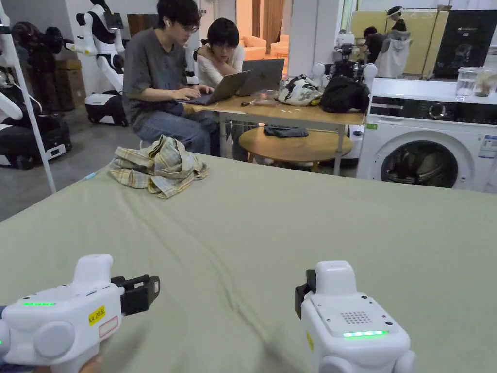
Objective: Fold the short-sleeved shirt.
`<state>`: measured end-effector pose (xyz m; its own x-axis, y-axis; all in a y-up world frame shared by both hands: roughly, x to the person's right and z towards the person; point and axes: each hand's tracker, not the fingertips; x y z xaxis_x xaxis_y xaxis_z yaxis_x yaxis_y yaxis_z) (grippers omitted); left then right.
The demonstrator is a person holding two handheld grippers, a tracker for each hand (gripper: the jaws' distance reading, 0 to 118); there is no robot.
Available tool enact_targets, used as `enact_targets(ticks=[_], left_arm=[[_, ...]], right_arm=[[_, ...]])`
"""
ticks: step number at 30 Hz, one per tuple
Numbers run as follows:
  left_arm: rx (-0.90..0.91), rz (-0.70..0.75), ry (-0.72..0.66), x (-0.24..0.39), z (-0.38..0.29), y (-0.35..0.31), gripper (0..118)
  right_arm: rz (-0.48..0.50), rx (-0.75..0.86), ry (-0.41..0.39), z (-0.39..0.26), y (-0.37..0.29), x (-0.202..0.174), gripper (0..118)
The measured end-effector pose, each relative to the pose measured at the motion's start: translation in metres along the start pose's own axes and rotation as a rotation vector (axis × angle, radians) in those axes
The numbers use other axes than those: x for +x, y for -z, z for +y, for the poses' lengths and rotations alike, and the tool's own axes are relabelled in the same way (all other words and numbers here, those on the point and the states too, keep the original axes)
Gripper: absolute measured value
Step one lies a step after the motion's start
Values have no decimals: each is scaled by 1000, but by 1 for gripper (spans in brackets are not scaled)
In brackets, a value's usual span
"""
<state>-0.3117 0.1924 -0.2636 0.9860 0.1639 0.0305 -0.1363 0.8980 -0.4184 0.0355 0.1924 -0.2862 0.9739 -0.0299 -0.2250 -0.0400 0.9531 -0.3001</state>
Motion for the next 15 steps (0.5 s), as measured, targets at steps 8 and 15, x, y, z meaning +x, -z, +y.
enact_targets(ticks=[8,15], left_arm=[[160,-48,113,126,-1,23,43],[232,-31,156,198,-5,28,0]], right_arm=[[-169,59,68,-7,-42,79,0],[-275,96,95,-9,-71,132,0]])
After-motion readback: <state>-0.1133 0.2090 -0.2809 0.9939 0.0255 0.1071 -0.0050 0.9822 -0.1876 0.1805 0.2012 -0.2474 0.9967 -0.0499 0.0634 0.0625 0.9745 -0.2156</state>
